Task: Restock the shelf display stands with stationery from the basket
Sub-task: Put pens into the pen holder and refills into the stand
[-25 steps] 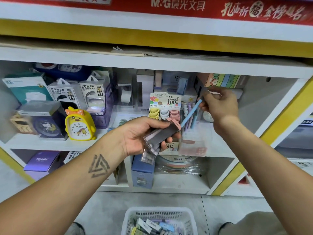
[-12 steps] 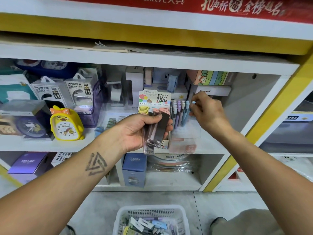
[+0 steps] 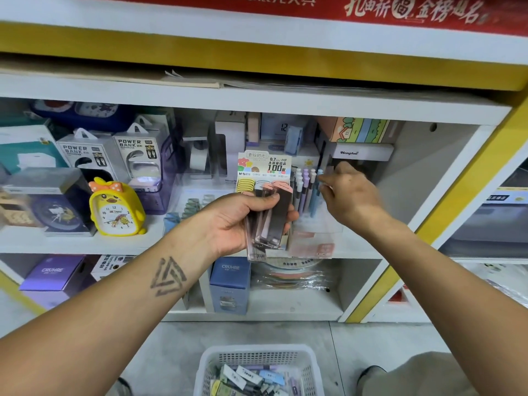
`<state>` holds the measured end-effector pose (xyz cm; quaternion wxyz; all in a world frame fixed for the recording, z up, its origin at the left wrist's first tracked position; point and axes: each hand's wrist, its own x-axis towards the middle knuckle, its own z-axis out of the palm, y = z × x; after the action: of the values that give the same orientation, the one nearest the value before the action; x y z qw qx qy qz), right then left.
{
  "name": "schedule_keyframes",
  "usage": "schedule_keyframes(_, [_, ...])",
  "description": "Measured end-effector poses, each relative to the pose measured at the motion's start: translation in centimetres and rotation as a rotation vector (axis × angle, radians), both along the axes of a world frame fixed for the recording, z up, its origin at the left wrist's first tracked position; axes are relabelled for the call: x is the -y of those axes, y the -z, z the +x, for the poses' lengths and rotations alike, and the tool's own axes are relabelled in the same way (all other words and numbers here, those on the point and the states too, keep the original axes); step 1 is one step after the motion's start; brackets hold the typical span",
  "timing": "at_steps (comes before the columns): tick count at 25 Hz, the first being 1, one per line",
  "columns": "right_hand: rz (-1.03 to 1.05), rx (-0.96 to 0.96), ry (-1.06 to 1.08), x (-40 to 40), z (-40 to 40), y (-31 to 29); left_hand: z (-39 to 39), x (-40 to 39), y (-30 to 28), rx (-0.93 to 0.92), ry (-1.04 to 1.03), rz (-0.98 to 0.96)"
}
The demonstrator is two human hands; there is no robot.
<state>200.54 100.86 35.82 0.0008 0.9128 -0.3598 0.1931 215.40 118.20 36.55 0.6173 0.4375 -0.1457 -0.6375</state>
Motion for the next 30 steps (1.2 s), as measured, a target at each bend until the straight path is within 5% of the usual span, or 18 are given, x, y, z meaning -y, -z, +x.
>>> schedule_keyframes(2, [0.155,0.178,-0.043,-1.1,0.7,-0.6,0.2,0.0,0.0,0.004,0.001,0.001])
schedule_keyframes(6, [0.943,0.527,-0.219,-4.1,2.2,-1.7,0.2,-0.2,0.1,0.061,-0.008,0.002])
schedule_keyframes(10, [1.060,0.687,-0.226,-4.7,3.0,-2.0,0.8,-0.6,-0.1,0.109,-0.070,0.040])
schedule_keyframes(16, [0.811,0.615,-0.148,-3.1,2.6,-2.6,3.6,-1.5,-0.6,0.162,-0.282,0.129])
schedule_keyframes(23, [0.574,0.200,-0.109,-2.4,3.3,-2.1,3.4,-1.7,-0.3,0.131,-0.241,0.129])
schedule_keyframes(30, [0.092,0.161,-0.293,-3.2,2.8,-1.3,2.7,-1.8,-0.6,0.078,-0.219,0.157])
